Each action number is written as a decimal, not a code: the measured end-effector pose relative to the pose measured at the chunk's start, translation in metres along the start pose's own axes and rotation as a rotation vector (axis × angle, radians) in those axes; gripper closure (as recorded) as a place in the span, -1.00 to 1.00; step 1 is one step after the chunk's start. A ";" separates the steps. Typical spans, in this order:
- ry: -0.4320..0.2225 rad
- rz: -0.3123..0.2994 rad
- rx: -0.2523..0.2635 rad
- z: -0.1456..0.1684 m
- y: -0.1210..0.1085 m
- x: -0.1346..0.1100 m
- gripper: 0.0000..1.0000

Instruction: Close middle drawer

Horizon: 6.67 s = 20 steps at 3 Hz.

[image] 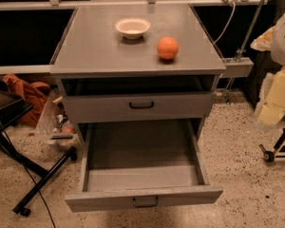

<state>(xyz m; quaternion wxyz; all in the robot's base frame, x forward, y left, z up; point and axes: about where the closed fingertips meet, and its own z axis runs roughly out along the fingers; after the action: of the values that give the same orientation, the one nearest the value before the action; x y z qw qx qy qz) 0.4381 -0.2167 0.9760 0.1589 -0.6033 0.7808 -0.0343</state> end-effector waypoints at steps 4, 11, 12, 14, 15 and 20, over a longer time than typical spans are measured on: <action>-0.166 0.199 -0.153 0.150 0.096 0.034 0.31; -0.277 0.203 -0.518 0.358 0.247 -0.013 1.00; -0.299 0.169 -0.579 0.377 0.289 -0.030 1.00; -0.354 0.163 -0.612 0.446 0.322 -0.069 1.00; -0.382 0.158 -0.638 0.482 0.320 -0.093 1.00; -0.290 0.151 -0.485 0.534 0.220 -0.073 1.00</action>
Offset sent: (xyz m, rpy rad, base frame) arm -0.0213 -0.0011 -0.1250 0.1859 0.1123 -0.1058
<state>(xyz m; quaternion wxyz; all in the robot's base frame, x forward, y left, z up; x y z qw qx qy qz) 0.4041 -0.0136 0.4314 0.1220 -0.5626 0.7779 0.2520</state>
